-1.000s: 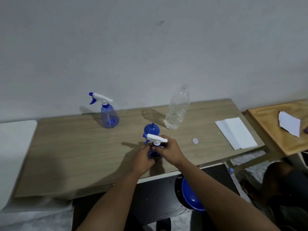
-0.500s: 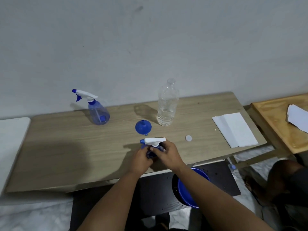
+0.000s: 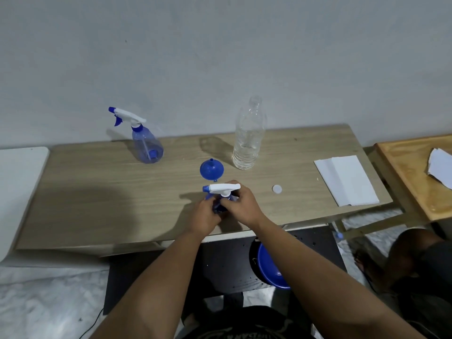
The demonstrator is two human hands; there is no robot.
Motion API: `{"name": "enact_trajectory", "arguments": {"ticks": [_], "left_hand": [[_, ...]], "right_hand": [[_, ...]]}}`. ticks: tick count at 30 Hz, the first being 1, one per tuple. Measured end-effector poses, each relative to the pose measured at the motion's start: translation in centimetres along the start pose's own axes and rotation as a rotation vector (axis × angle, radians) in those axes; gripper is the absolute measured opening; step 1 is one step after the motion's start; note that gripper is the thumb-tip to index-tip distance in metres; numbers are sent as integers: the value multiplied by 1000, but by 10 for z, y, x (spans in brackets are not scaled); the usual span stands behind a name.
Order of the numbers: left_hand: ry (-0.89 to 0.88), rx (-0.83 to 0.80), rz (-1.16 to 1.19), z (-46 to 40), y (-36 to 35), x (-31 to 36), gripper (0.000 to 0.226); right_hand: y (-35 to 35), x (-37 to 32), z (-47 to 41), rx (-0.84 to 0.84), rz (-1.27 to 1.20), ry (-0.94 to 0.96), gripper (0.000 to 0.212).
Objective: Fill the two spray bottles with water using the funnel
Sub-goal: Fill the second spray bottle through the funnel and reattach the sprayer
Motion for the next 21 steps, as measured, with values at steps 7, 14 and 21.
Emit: {"name": "enact_trajectory", "arguments": {"ticks": [7,14,21], "left_hand": [[4,0,-40,4,4,1,28],[6,-18,-43,3,5,0,31],[-38,-19,-58,10,7,5,28]], "right_hand": [[-7,-1,-2,-37,-24,-37,28],[-5,-1,-1,-26,-34,-40,27],[-9,2,3,34,-37,-40,31]]}}
Point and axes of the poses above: each hand's wrist, its own z-axis away from the middle knuckle, its own y-axis out of the back of the hand, x = y × z, the point moved 1 cm from there along -z, towards the middle knuckle, and after that the axes turned 4 degrees about x, right-handed, at the moved point
